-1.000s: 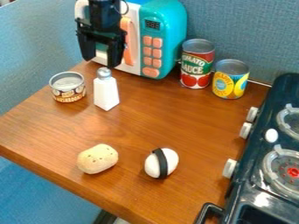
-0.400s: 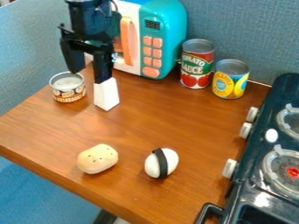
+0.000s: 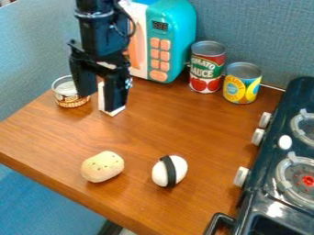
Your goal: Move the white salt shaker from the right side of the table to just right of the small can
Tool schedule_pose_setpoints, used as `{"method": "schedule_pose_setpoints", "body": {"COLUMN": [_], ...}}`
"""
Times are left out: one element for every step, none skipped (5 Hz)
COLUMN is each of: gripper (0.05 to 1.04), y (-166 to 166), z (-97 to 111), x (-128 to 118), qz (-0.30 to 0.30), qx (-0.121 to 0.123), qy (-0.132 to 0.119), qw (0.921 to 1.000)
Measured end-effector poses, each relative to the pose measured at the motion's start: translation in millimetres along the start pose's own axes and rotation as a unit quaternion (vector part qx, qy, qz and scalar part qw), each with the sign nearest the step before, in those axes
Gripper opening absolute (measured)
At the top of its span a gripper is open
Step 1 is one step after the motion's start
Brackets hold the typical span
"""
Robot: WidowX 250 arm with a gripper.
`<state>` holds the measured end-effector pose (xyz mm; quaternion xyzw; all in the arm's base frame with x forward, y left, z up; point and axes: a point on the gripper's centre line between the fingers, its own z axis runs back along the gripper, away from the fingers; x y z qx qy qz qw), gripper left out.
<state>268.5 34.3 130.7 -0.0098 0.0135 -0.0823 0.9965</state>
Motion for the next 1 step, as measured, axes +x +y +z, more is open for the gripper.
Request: {"method": "schedule_pose_setpoints", "body": {"gripper": [1.001], "y": [-3.5], "z": [-9.7], "x": [-6.8], "qz": [-0.003], "qx": [0.018], "qy": [0.018], "qw": [0.9997]}}
